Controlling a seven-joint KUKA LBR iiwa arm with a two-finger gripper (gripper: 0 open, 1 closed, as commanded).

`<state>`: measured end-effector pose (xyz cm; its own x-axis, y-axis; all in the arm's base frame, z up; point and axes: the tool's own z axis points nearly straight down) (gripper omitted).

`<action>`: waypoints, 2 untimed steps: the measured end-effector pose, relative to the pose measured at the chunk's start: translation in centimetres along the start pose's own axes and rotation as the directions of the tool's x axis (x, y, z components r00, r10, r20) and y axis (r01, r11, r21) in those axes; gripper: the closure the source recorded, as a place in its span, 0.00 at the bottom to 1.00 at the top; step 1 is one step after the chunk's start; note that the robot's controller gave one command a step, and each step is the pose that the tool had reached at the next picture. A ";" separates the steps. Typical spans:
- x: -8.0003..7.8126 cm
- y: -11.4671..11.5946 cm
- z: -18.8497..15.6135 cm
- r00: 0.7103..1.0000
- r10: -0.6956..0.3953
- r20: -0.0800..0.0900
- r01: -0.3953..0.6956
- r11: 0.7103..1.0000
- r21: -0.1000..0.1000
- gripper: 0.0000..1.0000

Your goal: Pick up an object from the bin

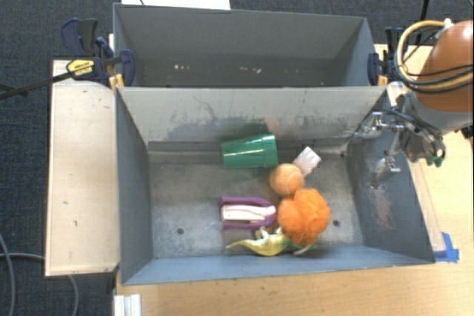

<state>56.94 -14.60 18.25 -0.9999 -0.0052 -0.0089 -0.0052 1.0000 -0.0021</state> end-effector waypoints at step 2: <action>1.4 0.6 2.5 0.964 -0.267 -0.001 0.267 0.964 -0.001 0.00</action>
Offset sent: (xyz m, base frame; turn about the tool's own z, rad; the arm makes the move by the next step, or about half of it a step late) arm -0.0135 0.0043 -0.0615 -0.4427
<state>55.54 -13.97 15.72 -0.9623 -0.2720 -0.0072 -0.2720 0.9623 -0.0039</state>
